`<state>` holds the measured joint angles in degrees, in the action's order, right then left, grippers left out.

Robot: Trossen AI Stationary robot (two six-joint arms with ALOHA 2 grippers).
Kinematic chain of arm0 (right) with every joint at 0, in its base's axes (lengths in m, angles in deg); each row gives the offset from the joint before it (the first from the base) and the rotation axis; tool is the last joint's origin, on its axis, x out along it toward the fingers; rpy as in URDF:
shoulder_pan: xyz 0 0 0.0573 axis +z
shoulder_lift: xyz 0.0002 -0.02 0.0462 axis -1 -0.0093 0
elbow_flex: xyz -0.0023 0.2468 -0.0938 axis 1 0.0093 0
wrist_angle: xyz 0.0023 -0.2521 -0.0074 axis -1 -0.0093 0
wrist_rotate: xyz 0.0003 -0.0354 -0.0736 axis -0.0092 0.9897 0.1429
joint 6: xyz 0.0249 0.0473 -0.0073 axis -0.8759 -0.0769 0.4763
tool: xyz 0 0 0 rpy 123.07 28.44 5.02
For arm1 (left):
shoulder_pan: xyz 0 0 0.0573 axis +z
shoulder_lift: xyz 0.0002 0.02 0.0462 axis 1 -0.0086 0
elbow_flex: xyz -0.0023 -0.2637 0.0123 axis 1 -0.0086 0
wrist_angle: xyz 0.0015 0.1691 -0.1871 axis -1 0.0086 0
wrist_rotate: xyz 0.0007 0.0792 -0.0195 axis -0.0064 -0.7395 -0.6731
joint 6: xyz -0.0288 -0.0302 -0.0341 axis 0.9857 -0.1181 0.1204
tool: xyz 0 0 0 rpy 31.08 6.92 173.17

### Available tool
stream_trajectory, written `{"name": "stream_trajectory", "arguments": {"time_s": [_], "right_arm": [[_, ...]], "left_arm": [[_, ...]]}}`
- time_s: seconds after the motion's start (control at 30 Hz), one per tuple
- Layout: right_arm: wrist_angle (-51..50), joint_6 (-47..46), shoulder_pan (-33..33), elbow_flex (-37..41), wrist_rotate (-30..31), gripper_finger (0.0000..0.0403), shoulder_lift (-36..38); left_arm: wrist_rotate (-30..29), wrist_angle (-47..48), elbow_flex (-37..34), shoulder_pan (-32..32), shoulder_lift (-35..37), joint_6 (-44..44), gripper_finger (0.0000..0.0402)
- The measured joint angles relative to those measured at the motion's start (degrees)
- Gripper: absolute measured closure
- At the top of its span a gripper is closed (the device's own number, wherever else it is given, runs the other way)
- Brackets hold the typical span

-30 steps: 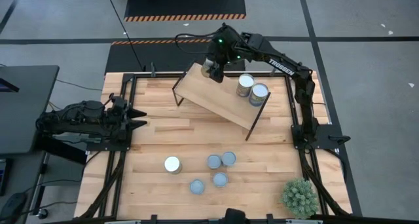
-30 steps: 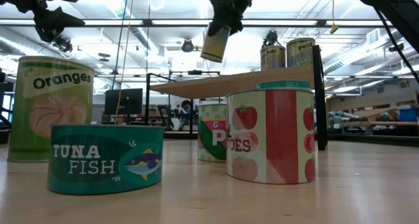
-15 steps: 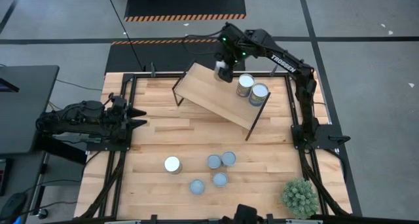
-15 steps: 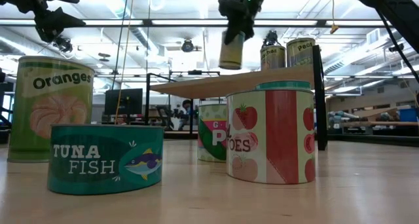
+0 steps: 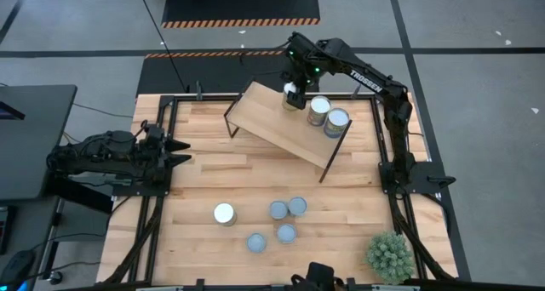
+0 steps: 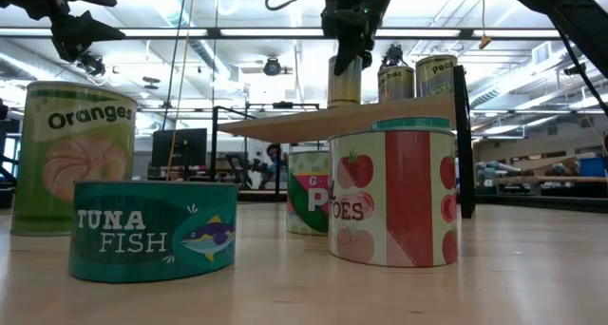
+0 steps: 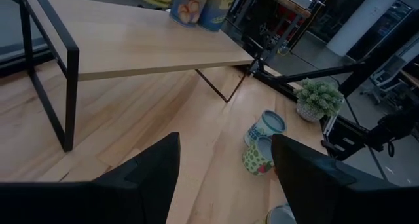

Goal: Pick and place cans onto a shelf
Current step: Put the canned carrots on the shelf

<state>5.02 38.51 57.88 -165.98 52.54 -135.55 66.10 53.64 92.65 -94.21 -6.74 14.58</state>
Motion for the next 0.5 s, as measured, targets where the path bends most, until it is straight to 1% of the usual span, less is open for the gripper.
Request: {"name": "stream_trajectory", "arguments": {"time_s": [0.3,0.5], "right_arm": [[5.19,-0.64,-0.07,5.33,2.01,0.0087,0.00],[5.29,-0.77,-0.04,7.43,1.75,0.0087,-0.02]], "left_arm": [[-0.08,-0.02,0.00,0.02,0.02,-0.02,0.0155],[-0.08,-0.01,0.00,0.01,0.02,0.00,0.0155]]}}
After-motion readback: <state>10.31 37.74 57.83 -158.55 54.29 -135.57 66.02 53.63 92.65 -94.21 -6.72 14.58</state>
